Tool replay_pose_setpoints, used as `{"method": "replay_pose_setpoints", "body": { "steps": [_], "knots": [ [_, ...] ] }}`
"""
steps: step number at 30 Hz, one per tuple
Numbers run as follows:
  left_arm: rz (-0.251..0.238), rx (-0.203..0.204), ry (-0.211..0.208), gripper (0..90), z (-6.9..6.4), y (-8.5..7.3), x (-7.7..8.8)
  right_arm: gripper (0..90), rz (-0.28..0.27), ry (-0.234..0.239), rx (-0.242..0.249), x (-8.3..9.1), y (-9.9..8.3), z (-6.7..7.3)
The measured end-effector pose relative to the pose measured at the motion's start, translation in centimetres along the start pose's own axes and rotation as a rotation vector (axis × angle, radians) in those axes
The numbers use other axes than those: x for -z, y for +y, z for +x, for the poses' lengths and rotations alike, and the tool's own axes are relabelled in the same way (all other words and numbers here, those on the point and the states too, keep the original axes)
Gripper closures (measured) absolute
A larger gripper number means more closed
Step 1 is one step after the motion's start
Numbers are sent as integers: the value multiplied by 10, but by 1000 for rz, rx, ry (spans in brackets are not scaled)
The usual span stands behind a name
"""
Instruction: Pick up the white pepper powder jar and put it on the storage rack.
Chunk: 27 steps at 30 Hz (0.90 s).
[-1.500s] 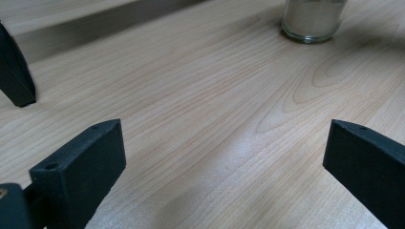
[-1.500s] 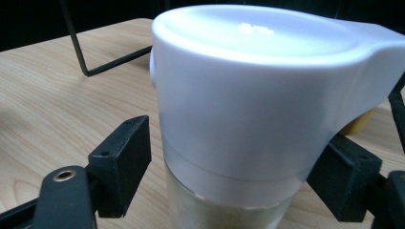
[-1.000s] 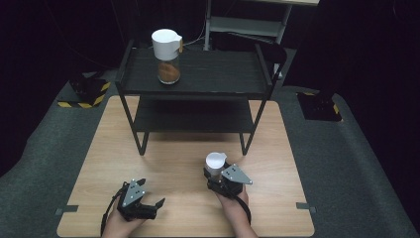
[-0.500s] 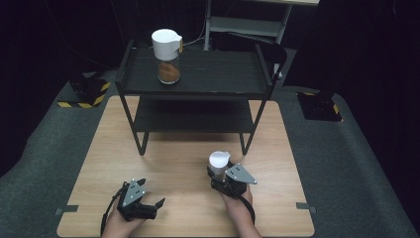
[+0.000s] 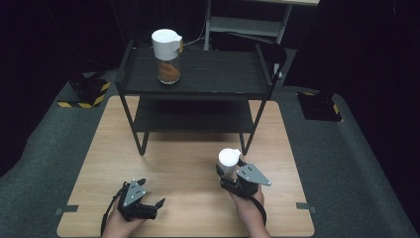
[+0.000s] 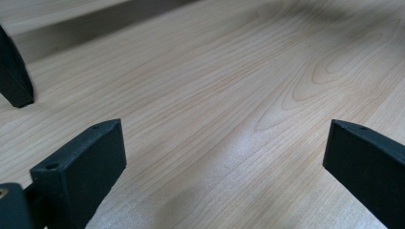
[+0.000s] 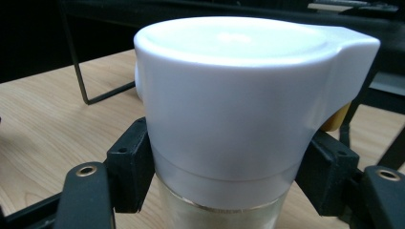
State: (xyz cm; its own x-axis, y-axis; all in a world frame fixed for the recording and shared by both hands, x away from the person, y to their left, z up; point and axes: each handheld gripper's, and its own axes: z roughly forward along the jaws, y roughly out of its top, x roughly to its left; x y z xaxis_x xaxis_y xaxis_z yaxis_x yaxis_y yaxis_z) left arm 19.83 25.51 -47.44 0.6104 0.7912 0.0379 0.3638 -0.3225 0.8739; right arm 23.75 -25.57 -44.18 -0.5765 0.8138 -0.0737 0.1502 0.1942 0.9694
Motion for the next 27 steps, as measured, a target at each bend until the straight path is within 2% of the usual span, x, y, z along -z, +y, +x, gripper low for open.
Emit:
{"method": "replay_pose_setpoints", "body": {
  "steps": [7, 16, 21, 27],
  "knots": [
    [17, -23, 6, 16, -3, 3, -1, 301, -27, -16, 15, 17, 12, -3],
    [18, -19, 9, 16, -3, 3, -1, 300, -66, -24, 21, 34, 30, -7],
    [19, -20, 10, 16, -3, 3, -1, 301, -82, -30, 51, 42, 42, -7],
    [22, -22, 8, 15, -4, 4, -1, 301, -89, -29, 43, 47, 55, -9]
  ]
}}
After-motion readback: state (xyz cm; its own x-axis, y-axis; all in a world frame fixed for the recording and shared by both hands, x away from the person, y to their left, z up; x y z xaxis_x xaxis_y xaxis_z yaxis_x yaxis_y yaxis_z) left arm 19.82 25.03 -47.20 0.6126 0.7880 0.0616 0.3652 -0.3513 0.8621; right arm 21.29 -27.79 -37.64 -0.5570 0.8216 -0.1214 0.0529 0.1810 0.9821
